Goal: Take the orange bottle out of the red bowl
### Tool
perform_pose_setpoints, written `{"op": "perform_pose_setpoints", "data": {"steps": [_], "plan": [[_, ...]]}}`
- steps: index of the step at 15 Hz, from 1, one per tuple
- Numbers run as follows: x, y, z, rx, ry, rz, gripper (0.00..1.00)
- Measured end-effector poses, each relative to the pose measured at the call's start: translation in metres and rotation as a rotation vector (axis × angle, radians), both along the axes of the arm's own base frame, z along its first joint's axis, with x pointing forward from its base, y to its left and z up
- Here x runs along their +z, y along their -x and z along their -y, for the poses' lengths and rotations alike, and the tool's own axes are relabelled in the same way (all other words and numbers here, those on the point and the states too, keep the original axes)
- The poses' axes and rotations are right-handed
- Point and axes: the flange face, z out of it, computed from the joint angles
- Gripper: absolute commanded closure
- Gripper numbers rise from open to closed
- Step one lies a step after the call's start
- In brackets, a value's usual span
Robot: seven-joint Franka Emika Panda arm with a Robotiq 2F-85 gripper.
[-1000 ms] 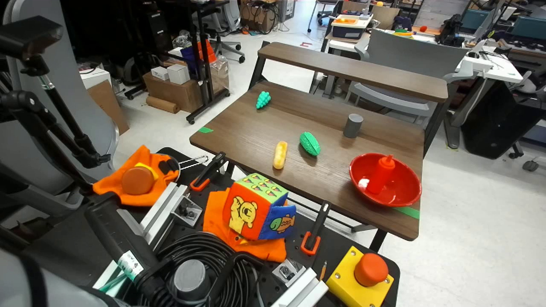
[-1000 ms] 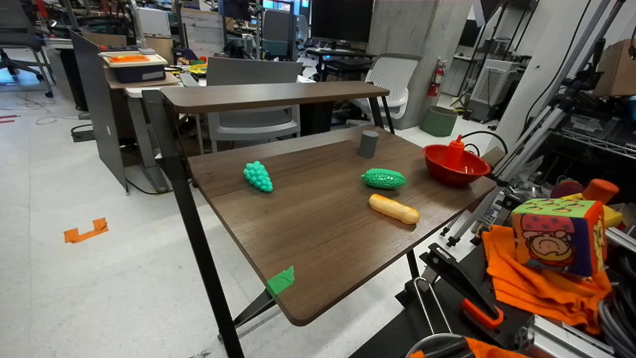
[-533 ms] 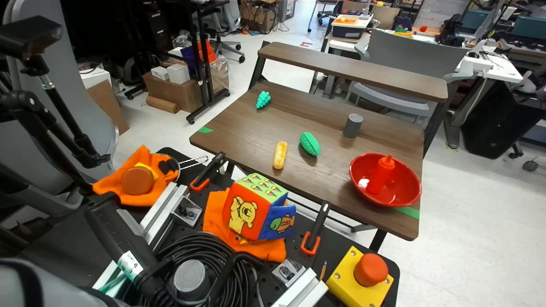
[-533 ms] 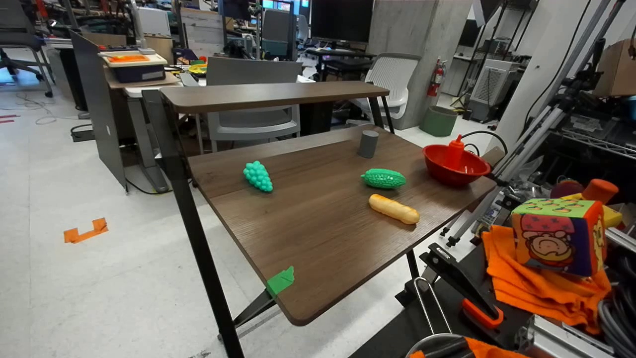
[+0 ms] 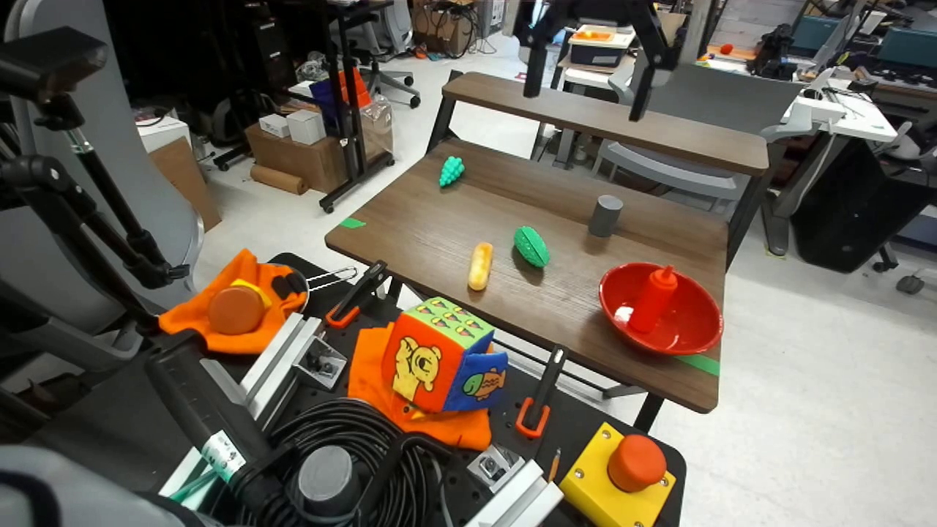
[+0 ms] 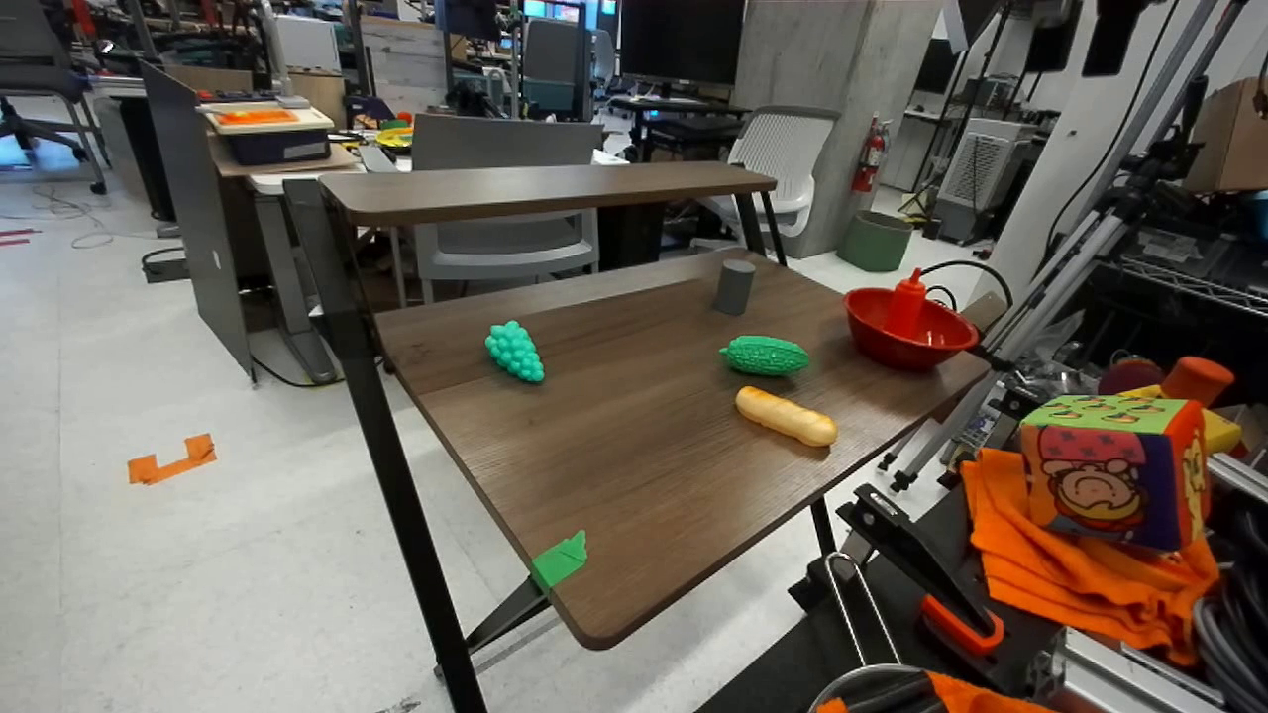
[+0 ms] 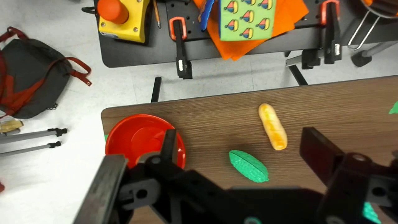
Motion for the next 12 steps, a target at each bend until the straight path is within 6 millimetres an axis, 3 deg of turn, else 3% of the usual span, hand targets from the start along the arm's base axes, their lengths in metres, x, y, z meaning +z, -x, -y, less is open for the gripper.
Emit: {"op": "perform_pose_setpoints", "data": {"steps": [6, 12], "plan": [[-0.067, -0.041, 0.062, -0.058, 0.032, -0.039, 0.00], [-0.116, -0.062, 0.108, -0.003, 0.088, 0.020, 0.00]]}}
